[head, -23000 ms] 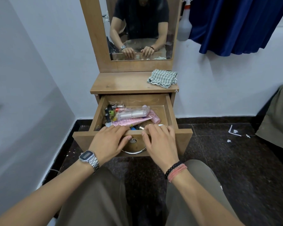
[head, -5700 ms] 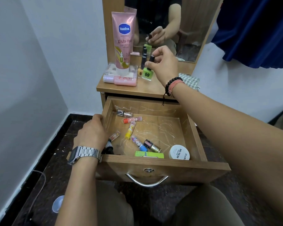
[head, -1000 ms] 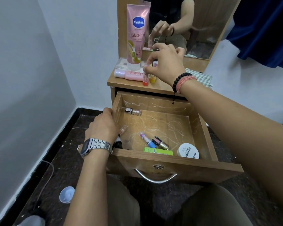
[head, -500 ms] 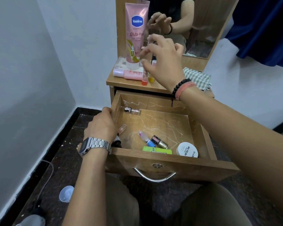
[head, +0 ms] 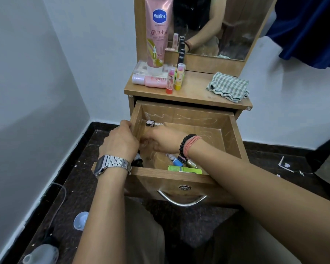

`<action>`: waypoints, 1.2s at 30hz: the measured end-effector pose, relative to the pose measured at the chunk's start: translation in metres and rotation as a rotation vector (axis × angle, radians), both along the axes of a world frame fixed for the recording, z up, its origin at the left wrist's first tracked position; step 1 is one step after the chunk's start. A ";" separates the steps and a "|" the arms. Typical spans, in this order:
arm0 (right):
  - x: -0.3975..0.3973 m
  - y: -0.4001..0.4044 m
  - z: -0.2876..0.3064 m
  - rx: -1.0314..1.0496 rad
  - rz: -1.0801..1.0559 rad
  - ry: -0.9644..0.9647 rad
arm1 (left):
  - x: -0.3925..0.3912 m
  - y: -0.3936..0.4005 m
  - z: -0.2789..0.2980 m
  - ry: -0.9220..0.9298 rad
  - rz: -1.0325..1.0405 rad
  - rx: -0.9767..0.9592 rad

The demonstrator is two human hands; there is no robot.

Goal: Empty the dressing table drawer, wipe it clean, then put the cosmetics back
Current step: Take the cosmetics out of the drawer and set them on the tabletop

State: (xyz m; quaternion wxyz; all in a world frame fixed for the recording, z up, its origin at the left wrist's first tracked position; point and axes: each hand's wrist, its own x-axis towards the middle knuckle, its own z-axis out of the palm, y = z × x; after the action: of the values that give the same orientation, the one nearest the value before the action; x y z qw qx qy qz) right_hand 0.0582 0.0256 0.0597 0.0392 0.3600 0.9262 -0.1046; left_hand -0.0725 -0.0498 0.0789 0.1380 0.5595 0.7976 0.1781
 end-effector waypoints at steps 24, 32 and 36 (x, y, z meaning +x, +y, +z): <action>0.046 -0.013 0.026 -0.161 -0.421 0.787 | 0.002 0.003 -0.005 -0.022 -0.091 0.030; 0.077 0.014 0.092 -0.002 -0.513 1.215 | 0.003 0.003 -0.003 -0.013 -0.088 0.022; 0.091 0.063 0.119 0.152 -0.609 1.241 | 0.003 0.003 -0.005 -0.012 -0.087 0.024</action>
State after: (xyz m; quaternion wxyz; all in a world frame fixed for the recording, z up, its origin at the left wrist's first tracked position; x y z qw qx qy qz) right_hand 0.1492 0.0886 0.1792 -0.5539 0.4793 0.6400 -0.2322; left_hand -0.0696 -0.0468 0.0742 0.1436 0.5943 0.7694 0.1849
